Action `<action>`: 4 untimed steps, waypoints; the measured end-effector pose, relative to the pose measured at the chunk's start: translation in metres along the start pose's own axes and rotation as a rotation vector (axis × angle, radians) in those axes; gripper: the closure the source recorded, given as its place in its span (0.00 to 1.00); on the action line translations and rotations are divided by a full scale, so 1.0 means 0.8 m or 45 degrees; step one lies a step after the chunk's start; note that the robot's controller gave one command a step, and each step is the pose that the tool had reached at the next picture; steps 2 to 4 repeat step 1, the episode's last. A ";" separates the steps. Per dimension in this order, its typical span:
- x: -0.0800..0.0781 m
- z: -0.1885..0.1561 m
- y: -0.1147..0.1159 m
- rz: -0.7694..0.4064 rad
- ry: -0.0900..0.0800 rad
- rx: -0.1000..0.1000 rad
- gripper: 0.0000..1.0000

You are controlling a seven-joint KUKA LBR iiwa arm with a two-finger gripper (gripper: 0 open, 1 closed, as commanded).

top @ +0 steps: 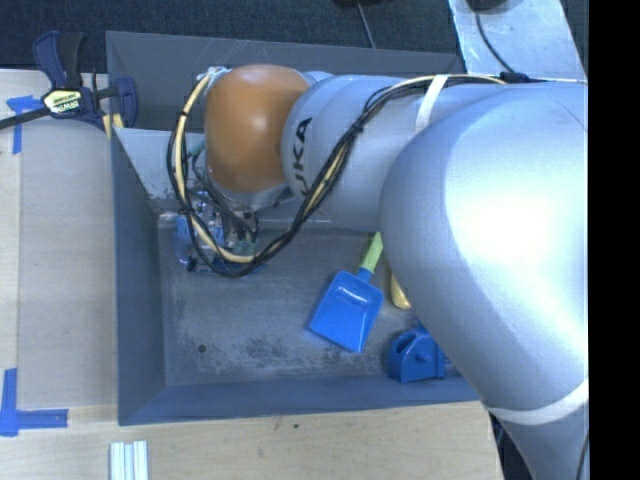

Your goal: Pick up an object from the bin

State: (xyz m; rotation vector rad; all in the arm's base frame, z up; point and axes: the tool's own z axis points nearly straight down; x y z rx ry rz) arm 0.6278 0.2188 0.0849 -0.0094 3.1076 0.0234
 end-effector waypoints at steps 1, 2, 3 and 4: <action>0.000 0.000 0.000 0.000 0.000 0.000 1.00; 0.000 0.000 0.000 0.000 0.000 0.000 1.00; 0.000 0.000 0.000 0.000 0.000 0.000 1.00; 0.000 0.000 0.000 0.000 0.000 0.000 1.00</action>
Offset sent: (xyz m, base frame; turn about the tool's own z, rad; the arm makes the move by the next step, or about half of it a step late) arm 0.0000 -0.0001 0.0835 0.0001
